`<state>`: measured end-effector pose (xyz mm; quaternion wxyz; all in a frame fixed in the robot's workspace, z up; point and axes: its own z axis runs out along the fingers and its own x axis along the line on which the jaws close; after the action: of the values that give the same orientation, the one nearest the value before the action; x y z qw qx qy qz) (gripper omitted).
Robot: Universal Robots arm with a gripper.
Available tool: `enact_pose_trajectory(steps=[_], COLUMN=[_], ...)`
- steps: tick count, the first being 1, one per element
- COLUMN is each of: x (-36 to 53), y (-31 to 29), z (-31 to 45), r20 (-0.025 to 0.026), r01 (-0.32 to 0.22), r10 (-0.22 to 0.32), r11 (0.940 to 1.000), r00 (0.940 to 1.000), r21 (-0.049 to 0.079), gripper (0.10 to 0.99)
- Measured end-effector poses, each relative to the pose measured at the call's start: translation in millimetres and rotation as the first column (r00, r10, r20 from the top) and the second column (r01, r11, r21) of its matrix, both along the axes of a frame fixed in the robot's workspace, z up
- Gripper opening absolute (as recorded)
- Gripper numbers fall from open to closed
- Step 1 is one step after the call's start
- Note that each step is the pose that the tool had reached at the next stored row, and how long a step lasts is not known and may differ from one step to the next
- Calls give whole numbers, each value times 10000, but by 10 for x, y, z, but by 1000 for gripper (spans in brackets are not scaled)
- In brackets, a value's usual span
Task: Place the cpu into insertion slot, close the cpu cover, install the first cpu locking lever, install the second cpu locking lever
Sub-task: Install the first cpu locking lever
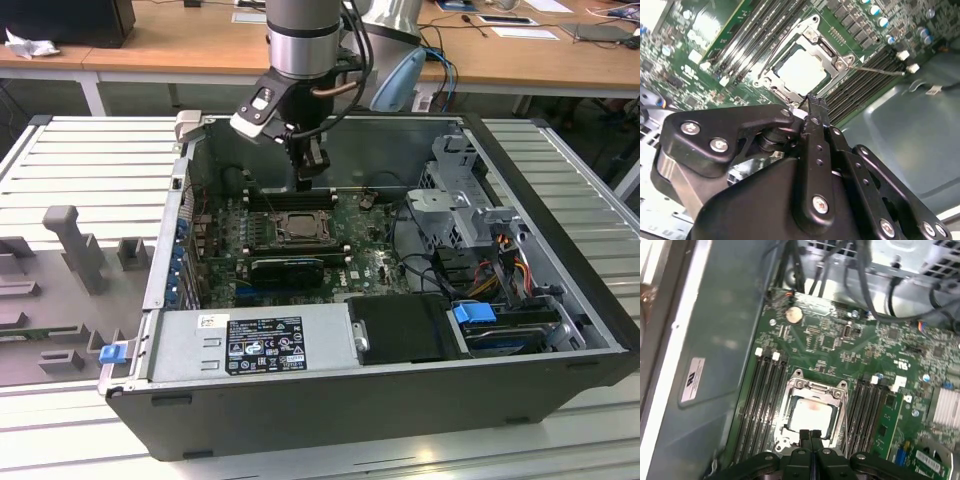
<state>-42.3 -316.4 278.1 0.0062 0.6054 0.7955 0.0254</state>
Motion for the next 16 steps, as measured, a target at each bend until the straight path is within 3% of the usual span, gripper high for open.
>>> enact_pose_trajectory(steps=[6,12,16], x=[0,3,3], y=[0,0,0], z=[0,0,0], r20=[0,-1,0], r01=[-833,-1196,-1651], r10=[833,1196,1651], r11=[9965,9928,9863], r00=[9965,9928,9863], r21=[-6,-7,-6], gripper=[106,106,106])
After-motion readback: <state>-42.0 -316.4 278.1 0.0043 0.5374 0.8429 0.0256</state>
